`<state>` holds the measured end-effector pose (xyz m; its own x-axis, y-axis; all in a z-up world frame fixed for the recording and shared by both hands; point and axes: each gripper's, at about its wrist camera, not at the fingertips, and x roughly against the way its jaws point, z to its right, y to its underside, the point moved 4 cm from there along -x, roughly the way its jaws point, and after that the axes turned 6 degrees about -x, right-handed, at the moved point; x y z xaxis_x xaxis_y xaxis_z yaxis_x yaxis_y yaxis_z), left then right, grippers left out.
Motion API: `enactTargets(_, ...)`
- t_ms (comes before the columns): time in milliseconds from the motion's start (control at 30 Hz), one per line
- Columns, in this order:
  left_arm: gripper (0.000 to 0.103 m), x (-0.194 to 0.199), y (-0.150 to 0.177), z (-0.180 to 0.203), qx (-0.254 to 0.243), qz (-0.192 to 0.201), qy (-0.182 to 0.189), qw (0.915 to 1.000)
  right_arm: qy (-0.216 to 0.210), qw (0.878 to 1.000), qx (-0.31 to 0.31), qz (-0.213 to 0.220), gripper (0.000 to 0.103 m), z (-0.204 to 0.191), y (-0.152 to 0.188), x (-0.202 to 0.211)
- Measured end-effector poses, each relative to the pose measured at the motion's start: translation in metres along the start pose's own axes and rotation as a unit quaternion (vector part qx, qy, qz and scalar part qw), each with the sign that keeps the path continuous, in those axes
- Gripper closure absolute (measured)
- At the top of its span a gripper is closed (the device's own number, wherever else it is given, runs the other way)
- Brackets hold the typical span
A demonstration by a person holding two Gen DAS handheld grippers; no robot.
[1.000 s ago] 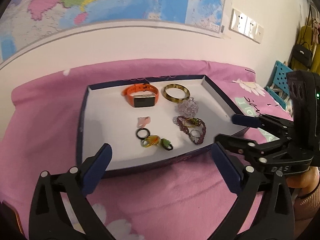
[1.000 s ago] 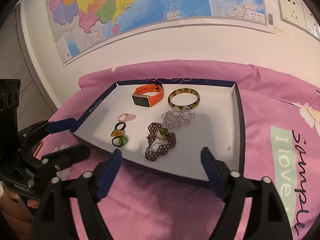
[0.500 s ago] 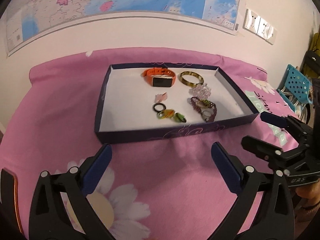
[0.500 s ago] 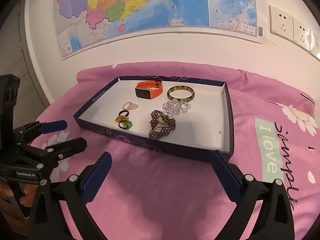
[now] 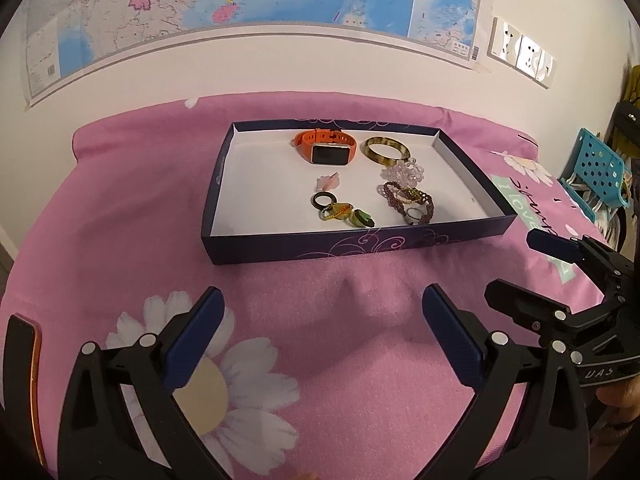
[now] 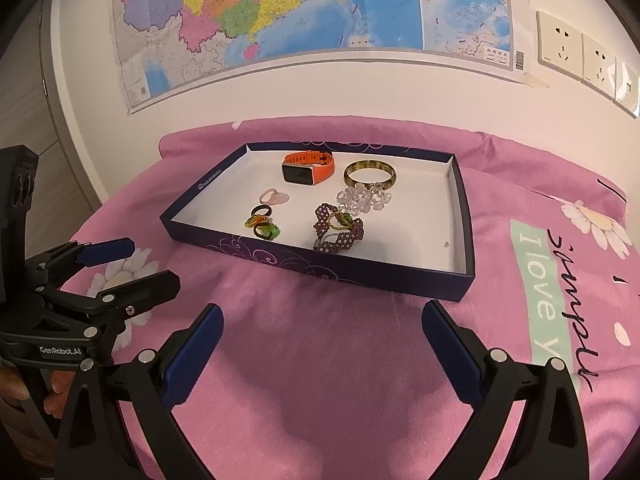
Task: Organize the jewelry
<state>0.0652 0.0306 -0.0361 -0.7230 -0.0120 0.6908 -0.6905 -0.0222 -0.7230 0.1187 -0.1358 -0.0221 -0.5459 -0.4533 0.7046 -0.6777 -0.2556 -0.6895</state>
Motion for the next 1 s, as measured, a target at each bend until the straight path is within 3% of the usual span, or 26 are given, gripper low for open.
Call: enactTargets(1000,0.005,0.011,0.005,0.003,-0.011,0.006,-0.032,0.9994,0.008,1.0,-0.007,0.001,0.007,-0.003,0.006,0.004)
